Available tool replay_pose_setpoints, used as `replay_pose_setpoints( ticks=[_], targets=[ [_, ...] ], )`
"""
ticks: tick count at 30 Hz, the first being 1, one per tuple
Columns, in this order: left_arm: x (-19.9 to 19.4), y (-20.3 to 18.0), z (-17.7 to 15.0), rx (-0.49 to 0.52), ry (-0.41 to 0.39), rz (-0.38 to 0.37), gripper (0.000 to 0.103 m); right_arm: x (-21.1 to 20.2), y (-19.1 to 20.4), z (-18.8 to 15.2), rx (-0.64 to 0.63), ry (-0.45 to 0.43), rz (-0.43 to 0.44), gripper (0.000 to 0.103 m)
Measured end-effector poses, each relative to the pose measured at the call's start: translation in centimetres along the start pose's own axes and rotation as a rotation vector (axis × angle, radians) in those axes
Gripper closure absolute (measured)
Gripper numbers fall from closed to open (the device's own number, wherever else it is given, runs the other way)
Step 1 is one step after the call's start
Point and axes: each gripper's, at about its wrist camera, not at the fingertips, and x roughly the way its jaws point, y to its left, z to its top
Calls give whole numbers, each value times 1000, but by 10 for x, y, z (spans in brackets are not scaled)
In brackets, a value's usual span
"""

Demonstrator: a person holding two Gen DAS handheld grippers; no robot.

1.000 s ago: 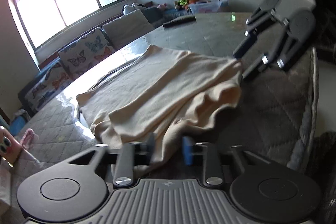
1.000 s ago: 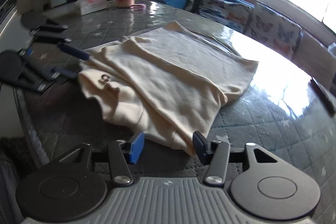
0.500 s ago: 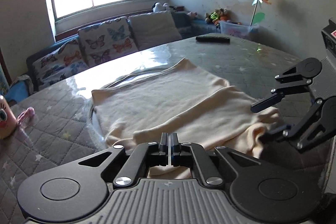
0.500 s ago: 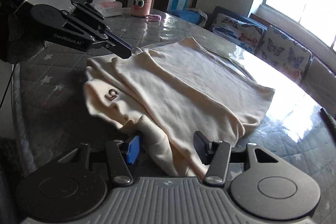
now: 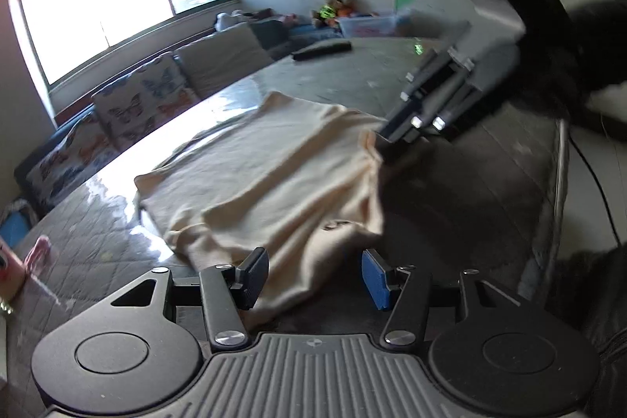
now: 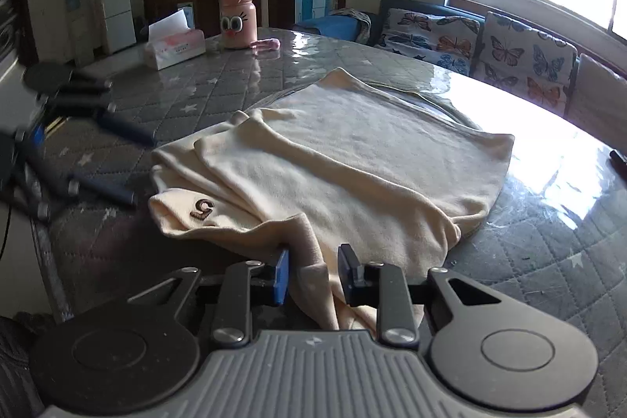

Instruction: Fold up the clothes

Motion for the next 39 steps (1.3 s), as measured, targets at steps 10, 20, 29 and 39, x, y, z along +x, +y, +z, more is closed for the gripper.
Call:
replay_pose_setpoints(
  ticks=[10, 20, 29, 39],
  targets=[
    [22, 12, 19, -69, -19, 45, 94, -8, 9, -7, -68, -9, -2, 62],
    [32, 40, 35, -171, -22, 48, 94, 2, 18, -13, -175, -10, -41, 62],
    [18, 25, 9, -139, 28, 97, 65, 5, -11, 5, 37, -14, 21, 93],
    [22, 25, -8, -83, 69, 178, 85, 1, -16, 17, 78, -64, 2, 95]
  ],
)
